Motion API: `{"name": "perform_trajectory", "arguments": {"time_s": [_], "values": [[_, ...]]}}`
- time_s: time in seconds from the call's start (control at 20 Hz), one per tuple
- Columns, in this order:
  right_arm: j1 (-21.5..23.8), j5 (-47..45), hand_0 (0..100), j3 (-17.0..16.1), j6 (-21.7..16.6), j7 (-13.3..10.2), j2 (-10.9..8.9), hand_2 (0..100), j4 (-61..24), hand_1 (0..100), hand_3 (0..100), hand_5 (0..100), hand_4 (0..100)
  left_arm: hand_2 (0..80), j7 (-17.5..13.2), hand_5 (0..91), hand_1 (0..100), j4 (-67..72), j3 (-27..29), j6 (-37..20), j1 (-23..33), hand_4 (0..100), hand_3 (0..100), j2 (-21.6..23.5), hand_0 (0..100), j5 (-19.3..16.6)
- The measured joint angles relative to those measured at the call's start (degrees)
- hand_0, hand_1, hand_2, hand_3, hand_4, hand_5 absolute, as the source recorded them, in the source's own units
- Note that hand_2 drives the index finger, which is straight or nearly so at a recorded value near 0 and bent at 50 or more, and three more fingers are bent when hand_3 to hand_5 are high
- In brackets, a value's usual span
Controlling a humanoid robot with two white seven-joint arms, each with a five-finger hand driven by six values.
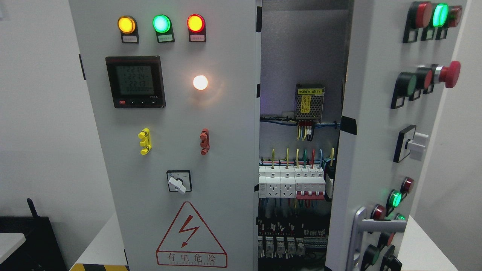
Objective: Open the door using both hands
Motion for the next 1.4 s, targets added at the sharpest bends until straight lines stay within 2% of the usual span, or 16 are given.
{"name": "perform_trajectory", "arguments": {"time_s": [1.4], "values": [[0.01, 0.00, 39, 0.00, 0.00, 0.00, 0.00, 0, 0.00, 0, 0, 0, 0, 0.0, -0.07, 0.0, 0, 0.13, 0.00, -0.02, 0.00, 0, 0, 0.49, 0, 0.34]]}}
